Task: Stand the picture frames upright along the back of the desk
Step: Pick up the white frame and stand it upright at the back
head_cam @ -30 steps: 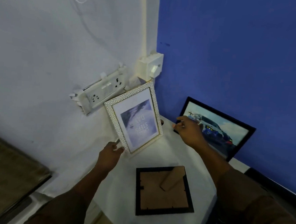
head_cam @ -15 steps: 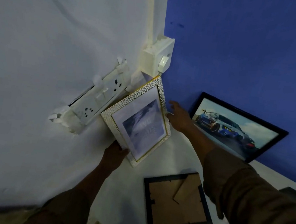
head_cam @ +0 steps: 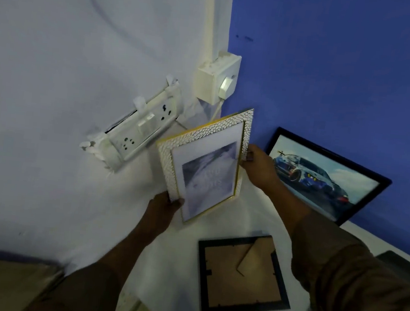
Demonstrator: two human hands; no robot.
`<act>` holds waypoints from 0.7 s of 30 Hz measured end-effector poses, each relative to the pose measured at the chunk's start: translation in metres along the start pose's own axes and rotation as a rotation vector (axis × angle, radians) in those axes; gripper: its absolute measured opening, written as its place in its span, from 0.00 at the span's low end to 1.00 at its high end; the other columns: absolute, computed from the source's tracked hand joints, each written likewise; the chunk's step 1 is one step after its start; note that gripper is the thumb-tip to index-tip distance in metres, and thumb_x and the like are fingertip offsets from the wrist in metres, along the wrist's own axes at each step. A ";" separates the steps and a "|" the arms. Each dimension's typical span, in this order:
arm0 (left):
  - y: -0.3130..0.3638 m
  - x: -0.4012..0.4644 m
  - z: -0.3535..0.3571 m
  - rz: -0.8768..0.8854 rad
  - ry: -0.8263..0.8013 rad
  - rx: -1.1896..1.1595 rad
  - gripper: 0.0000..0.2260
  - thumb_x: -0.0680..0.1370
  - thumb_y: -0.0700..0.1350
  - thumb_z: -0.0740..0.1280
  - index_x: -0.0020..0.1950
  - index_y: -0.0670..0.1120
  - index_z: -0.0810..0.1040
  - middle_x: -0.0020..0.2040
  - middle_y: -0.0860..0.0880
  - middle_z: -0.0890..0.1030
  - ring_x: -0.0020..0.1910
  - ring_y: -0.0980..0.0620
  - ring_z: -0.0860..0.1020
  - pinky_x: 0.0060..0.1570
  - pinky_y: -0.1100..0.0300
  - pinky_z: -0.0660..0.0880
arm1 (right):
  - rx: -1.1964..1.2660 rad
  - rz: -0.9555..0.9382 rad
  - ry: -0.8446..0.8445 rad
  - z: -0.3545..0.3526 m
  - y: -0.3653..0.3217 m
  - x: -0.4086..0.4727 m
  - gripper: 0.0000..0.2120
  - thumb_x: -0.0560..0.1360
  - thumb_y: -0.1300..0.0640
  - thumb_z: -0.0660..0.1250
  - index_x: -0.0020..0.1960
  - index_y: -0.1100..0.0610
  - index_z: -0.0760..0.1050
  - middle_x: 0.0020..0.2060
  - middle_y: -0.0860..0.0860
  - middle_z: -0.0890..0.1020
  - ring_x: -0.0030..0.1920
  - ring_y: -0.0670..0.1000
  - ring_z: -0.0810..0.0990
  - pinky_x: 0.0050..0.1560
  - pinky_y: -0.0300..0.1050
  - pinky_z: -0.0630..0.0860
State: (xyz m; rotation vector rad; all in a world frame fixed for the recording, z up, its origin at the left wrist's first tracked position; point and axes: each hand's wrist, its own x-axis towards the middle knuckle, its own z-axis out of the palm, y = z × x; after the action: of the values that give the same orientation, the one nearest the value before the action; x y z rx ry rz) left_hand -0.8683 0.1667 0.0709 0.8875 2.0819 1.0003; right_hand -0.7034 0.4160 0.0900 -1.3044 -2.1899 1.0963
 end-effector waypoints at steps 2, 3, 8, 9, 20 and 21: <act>0.018 -0.009 -0.005 0.081 0.066 -0.041 0.10 0.80 0.46 0.67 0.60 0.48 0.81 0.55 0.50 0.84 0.53 0.52 0.81 0.54 0.58 0.76 | 0.040 0.025 -0.020 -0.015 0.005 -0.016 0.11 0.75 0.63 0.69 0.57 0.57 0.76 0.45 0.51 0.81 0.47 0.55 0.80 0.52 0.54 0.79; 0.030 -0.019 -0.006 0.130 0.095 -0.075 0.09 0.80 0.46 0.68 0.59 0.48 0.81 0.53 0.50 0.85 0.52 0.52 0.82 0.53 0.58 0.77 | 0.060 0.029 -0.024 -0.026 0.008 -0.031 0.10 0.75 0.64 0.69 0.55 0.57 0.76 0.41 0.49 0.80 0.44 0.54 0.80 0.50 0.53 0.79; 0.099 -0.077 -0.015 0.289 0.227 -0.141 0.08 0.77 0.45 0.71 0.55 0.46 0.84 0.45 0.54 0.85 0.40 0.60 0.81 0.41 0.63 0.78 | 0.079 0.021 -0.085 -0.085 0.017 -0.114 0.08 0.75 0.61 0.70 0.54 0.57 0.80 0.48 0.54 0.85 0.46 0.52 0.84 0.49 0.49 0.82; 0.111 -0.087 -0.017 0.316 0.233 -0.115 0.08 0.77 0.46 0.72 0.54 0.45 0.84 0.44 0.54 0.85 0.38 0.63 0.80 0.40 0.64 0.77 | 0.060 0.025 -0.099 -0.098 0.017 -0.131 0.07 0.76 0.58 0.70 0.54 0.56 0.81 0.47 0.52 0.85 0.45 0.51 0.84 0.47 0.48 0.82; 0.245 -0.204 -0.005 0.584 -0.029 0.677 0.12 0.75 0.51 0.72 0.41 0.42 0.80 0.34 0.46 0.78 0.34 0.48 0.75 0.36 0.52 0.70 | -0.381 -0.578 0.425 -0.233 -0.064 -0.297 0.16 0.79 0.47 0.64 0.64 0.50 0.76 0.60 0.49 0.78 0.58 0.51 0.78 0.55 0.48 0.74; 0.253 -0.212 -0.001 0.600 -0.058 0.709 0.14 0.76 0.51 0.71 0.39 0.40 0.79 0.33 0.44 0.76 0.34 0.48 0.73 0.36 0.52 0.68 | -0.482 -0.633 0.389 -0.238 -0.072 -0.307 0.18 0.80 0.45 0.63 0.67 0.49 0.74 0.64 0.48 0.76 0.62 0.52 0.76 0.59 0.50 0.72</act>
State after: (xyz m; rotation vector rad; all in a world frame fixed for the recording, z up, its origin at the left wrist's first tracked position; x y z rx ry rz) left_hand -0.6778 0.1206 0.3369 1.9511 2.1839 0.4618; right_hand -0.4371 0.2364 0.3192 -0.7764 -2.3601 0.0712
